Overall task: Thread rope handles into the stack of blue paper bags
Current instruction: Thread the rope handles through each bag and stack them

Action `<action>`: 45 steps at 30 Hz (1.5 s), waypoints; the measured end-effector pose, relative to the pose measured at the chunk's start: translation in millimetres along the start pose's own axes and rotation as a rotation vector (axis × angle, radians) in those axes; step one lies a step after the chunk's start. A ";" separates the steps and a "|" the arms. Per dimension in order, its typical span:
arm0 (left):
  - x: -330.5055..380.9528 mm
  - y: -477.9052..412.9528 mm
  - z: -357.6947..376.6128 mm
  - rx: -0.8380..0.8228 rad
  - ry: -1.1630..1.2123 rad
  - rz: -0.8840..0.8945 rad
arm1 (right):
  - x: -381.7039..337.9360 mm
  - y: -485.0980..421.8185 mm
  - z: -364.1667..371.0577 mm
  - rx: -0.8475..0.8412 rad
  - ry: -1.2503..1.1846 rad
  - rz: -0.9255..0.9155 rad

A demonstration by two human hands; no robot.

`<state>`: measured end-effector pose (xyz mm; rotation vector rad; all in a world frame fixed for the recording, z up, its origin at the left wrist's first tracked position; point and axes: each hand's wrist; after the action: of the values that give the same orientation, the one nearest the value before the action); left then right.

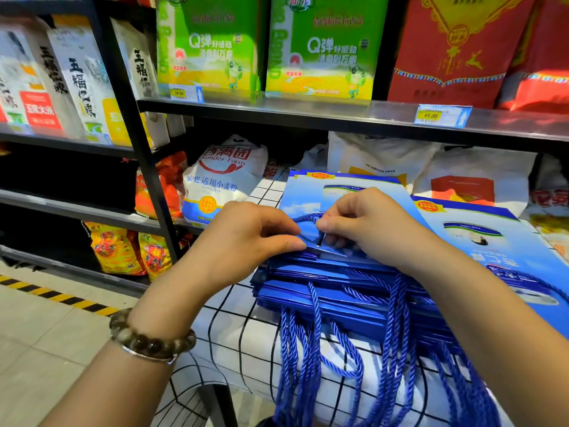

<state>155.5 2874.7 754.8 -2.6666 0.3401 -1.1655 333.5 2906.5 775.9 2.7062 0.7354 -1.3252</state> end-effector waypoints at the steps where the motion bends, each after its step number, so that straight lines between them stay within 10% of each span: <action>1: 0.4 -0.4 0.1 0.011 -0.008 0.019 | -1.4 0.1 0.1 -0.013 0.019 0.000; 10: 10.4 1.1 7.3 0.111 -0.363 0.328 | -6.2 11.1 -14.0 -0.236 0.443 -0.120; 20: 40.7 8.5 32.5 0.219 -0.779 0.022 | 9.1 8.2 -9.0 -0.138 0.480 -0.185; 34: 35.3 11.9 6.6 -0.072 -0.629 0.206 | 10.1 18.9 -11.6 -0.126 0.572 -0.196; 45: 20.0 -9.1 6.3 -0.042 -0.001 -0.188 | 7.9 38.8 -10.7 -0.005 0.448 -0.151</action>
<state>174.6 2878.1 767.1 -2.7856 0.1169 -1.2212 362.2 2877.8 770.2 3.0284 0.9867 -0.7292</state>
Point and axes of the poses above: each hand's wrist, its own y-axis away from the middle knuckle, its own z-axis out of the palm, x = y × z, and after that the axes turned 5 degrees about -z, right-handed
